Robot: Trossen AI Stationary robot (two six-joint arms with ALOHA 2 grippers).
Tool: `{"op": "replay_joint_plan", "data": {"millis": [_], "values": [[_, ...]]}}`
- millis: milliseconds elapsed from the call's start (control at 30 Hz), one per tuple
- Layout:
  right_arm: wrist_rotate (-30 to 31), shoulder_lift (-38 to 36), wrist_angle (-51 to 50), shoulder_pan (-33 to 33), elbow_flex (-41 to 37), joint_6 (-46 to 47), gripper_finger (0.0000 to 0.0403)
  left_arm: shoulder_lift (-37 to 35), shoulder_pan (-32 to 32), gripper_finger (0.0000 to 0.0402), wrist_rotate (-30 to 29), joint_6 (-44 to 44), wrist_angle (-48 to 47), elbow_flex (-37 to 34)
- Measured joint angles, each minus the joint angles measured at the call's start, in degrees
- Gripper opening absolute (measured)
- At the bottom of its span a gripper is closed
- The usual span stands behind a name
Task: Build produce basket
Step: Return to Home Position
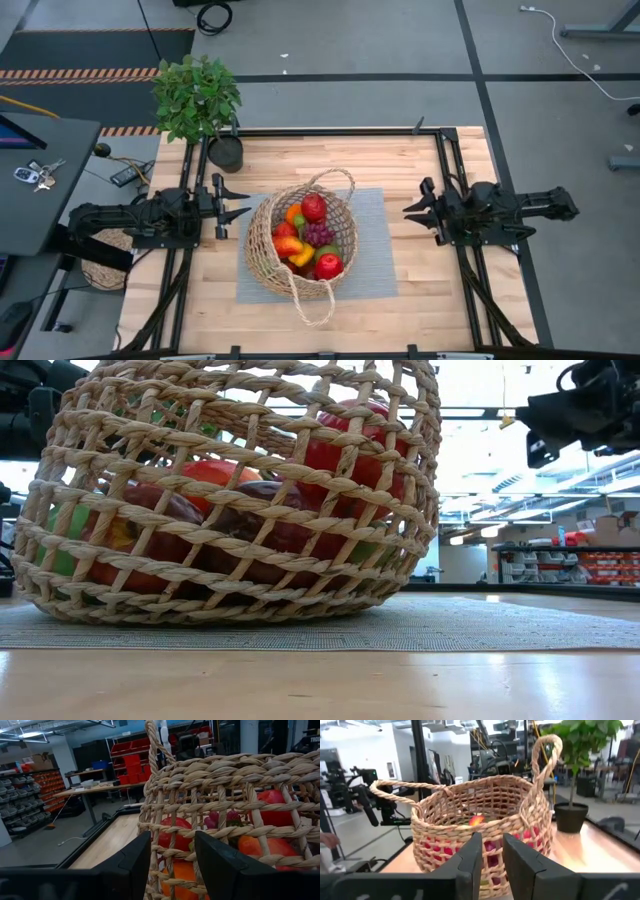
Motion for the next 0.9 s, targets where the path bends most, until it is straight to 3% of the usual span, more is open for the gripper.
{"op": "replay_joint_plan", "data": {"millis": [167,333,900], "values": [[0.04,1.1,-1.79,0.01,0.0,6.31,0.0082,0.0,0.0,0.016,0.0,0.0,0.02,-0.02],[0.48,1.19,-5.58,-0.01,0.0,2.83,0.0083,0.0,0.0,0.016,-0.02,0.0,0.04,0.0],[0.59,1.19,-5.23,-0.01,0.0,3.45,0.0084,0.0,0.0,0.016,0.0,0.0,0.04,0.0]]}}
